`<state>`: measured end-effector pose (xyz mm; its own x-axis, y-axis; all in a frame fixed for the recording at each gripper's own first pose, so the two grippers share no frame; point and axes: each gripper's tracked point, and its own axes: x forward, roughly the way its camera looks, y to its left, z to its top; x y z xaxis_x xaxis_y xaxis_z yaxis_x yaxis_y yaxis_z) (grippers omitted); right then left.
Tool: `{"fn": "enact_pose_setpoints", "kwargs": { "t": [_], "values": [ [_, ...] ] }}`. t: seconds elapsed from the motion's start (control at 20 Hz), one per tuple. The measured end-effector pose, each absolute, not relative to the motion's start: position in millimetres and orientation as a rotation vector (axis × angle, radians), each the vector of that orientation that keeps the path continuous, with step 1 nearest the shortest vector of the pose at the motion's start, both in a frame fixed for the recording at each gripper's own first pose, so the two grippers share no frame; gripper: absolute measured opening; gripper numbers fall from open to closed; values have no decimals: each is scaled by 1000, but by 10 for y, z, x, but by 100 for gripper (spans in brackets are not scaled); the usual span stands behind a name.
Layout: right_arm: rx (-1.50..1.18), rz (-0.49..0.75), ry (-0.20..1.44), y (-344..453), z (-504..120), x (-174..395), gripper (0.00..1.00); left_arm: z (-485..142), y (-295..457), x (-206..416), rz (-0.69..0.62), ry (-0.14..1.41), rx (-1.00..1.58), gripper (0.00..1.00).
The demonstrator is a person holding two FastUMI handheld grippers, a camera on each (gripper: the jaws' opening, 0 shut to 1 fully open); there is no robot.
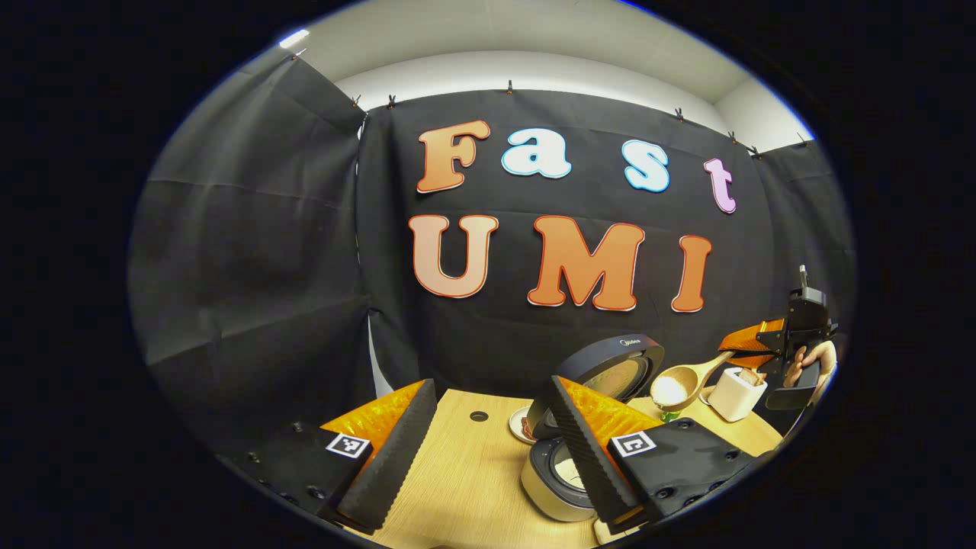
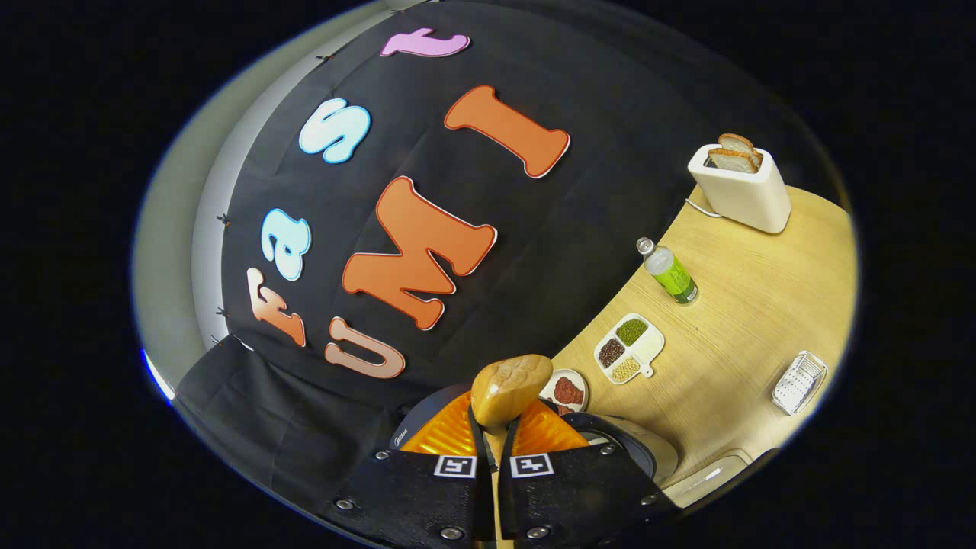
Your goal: Close the left gripper, press the button to open the rice cooker; take a wooden spoon from the chopstick holder with the right hand, scoop a spoonful of rice and pour it into the rice cooker, then put the wooden spoon back into the chopstick holder.
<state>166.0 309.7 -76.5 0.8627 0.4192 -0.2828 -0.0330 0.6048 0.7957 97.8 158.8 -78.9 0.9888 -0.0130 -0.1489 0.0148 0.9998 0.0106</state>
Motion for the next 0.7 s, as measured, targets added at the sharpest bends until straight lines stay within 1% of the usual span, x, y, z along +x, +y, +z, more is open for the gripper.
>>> {"fn": "enact_pose_setpoints", "kwargs": {
  "t": [0.3, 0.7],
  "values": [
    [808, 274, 450, 3136, -744, 1665, 2, -807, 1613, 966, -9, 152, 20, 97],
    [706, 284, 424, 3161, -702, 1637, 2, -803, 1647, 949, -8, 153, 10, 98]
  ]
}}
